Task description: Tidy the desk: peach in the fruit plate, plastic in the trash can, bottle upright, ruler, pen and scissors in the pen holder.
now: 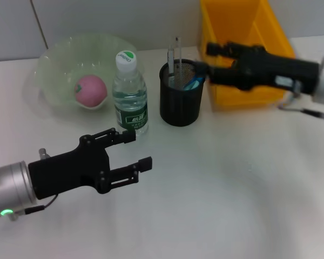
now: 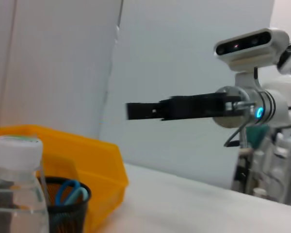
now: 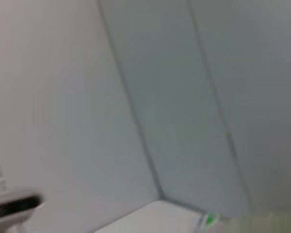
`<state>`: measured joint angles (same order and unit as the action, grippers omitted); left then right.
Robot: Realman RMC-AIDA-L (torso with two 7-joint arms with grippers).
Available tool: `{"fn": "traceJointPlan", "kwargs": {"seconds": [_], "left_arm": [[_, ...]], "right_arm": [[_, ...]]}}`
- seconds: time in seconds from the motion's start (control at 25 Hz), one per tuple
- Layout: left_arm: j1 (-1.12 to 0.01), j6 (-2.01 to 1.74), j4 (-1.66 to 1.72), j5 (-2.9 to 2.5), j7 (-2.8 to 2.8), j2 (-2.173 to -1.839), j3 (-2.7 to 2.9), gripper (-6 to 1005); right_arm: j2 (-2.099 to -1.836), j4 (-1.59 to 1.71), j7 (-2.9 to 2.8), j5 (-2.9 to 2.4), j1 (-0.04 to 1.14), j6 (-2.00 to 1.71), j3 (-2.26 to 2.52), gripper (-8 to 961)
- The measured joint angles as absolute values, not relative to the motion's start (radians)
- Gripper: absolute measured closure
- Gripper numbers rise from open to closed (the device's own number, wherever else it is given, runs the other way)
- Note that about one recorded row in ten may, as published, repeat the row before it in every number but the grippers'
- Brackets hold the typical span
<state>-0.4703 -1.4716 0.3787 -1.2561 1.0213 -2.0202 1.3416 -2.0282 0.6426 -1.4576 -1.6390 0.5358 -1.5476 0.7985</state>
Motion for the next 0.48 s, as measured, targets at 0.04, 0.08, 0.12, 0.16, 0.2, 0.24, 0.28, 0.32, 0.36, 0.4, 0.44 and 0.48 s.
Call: {"fn": "traceJointPlan", "kwargs": {"seconds": [0.04, 0.08, 0.12, 0.16, 0.2, 0.24, 0.28, 0.32, 0.36, 0.4, 0.44, 0.48], "left_arm": [[-0.47, -1.475, 0.401, -1.279, 1.061, -2.012, 1.341, 260], [-0.472, -1.479, 0.421, -1.301, 1.097, -2.003, 1.341, 260], [-0.478, -1.493, 0.451, -1.334, 1.164, -1.989, 1.34, 260], [-0.478, -1.493, 0.451, -1.334, 1.164, -1.989, 1.34, 260], [-0.483, -1.508, 0.468, -1.35, 1.201, -1.98, 1.339, 260], [-0.486, -1.518, 0.477, -1.359, 1.223, -1.975, 1.338, 260], [-0.489, -1.529, 0.485, -1.366, 1.243, -1.97, 1.337, 260], [-0.497, -1.555, 0.501, -1.385, 1.281, -1.962, 1.328, 260], [-0.497, -1.555, 0.501, -1.385, 1.281, -1.962, 1.328, 260], [-0.502, -1.563, 0.503, -1.397, 1.294, -1.96, 1.318, 260], [-0.506, -1.569, 0.504, -1.409, 1.303, -1.959, 1.307, 260], [-0.511, -1.575, 0.505, -1.425, 1.312, -1.958, 1.293, 260]], "right_arm": [[-2.028, 0.643, -1.458, -1.639, 0.536, -1.548, 0.798, 180], [-2.016, 0.631, -1.463, -1.646, 0.529, -1.573, 0.802, 180], [-1.994, 0.594, -1.466, -1.67, 0.524, -1.615, 0.805, 180], [-1.994, 0.594, -1.466, -1.67, 0.524, -1.615, 0.805, 180], [-1.986, 0.575, -1.466, -1.685, 0.525, -1.628, 0.806, 180], [-1.98, 0.561, -1.466, -1.703, 0.528, -1.639, 0.806, 180], [-1.977, 0.545, -1.466, -1.728, 0.533, -1.647, 0.807, 180], [-1.98, 0.525, -1.465, -1.79, 0.546, -1.651, 0.807, 180], [-1.98, 0.525, -1.465, -1.79, 0.546, -1.651, 0.807, 180], [-1.983, 0.517, -1.462, -1.821, 0.553, -1.651, 0.807, 180], [-1.988, 0.513, -1.46, -1.846, 0.559, -1.651, 0.808, 180], [-1.993, 0.509, -1.459, -1.874, 0.566, -1.651, 0.808, 180]]}}
